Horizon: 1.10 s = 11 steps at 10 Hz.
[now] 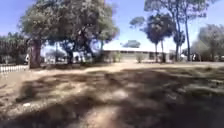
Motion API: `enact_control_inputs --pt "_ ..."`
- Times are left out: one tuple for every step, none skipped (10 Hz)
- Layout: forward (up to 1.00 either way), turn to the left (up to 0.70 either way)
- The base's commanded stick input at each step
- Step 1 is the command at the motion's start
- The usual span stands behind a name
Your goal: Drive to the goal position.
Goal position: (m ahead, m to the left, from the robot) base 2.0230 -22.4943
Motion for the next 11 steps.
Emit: enact_control_inputs --pt "0.7 0.0" --pt "0.7 0.0" --pt "0.7 0.0" --pt "0.7 0.0" --pt "0.7 0.0" --pt "0.7 0.0" --pt "0.7 0.0" --pt "0.7 0.0" --pt "0.7 -0.06" --pt "0.7 -0.35" --pt "0.7 -0.11"
